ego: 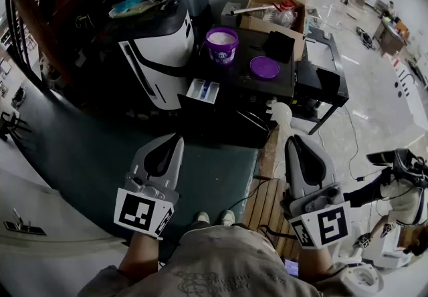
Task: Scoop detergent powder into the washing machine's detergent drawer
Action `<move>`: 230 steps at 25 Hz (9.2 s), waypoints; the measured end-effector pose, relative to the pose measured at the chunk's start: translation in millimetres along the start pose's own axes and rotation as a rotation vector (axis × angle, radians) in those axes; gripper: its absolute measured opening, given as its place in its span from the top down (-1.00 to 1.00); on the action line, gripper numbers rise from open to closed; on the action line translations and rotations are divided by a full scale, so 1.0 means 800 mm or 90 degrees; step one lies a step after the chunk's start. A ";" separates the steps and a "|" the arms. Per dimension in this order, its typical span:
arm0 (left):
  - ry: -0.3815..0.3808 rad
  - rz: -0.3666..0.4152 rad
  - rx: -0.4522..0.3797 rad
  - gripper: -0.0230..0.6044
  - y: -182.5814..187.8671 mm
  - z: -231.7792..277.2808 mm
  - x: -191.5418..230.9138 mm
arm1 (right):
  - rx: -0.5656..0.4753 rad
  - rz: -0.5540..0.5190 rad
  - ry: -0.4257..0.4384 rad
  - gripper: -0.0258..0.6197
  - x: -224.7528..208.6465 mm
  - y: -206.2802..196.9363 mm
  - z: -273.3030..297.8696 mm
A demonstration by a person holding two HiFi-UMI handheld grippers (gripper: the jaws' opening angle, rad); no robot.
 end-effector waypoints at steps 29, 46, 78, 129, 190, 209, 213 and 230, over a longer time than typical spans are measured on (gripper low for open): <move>-0.013 0.006 0.008 0.93 -0.011 0.044 -0.009 | 0.031 0.015 0.009 0.81 -0.033 -0.031 0.020; -0.040 -0.013 0.015 0.93 -0.044 0.145 0.082 | 0.066 0.014 -0.002 0.81 -0.060 -0.068 0.144; -0.155 -0.034 0.003 0.93 -0.109 0.403 0.395 | 0.143 -0.004 -0.086 0.81 -0.076 -0.123 0.508; 0.069 -0.019 0.145 0.93 -0.150 0.612 0.404 | 0.240 0.079 0.202 0.81 -0.292 -0.264 0.742; -0.026 -0.095 0.222 0.93 -0.285 0.579 0.475 | 0.719 -0.167 0.312 0.81 -0.167 -0.427 0.823; -0.026 -0.094 0.228 0.93 -0.289 0.569 0.476 | 0.707 0.019 0.297 0.81 -0.179 -0.427 0.817; -0.030 -0.093 0.228 0.93 -0.287 0.568 0.474 | 0.690 0.079 0.285 0.81 -0.183 -0.424 0.815; -0.039 -0.080 0.223 0.93 -0.276 0.559 0.463 | 0.655 0.055 0.215 0.81 -0.197 -0.403 0.793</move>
Point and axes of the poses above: the fingertips, and each gripper's own axes: z forward along the fingers, x to its left, y out of its top, the point moved 7 cm from there along -z, backward along the fingers, and after that the axes turned 5 degrees about -y, right-handed, at the moved point
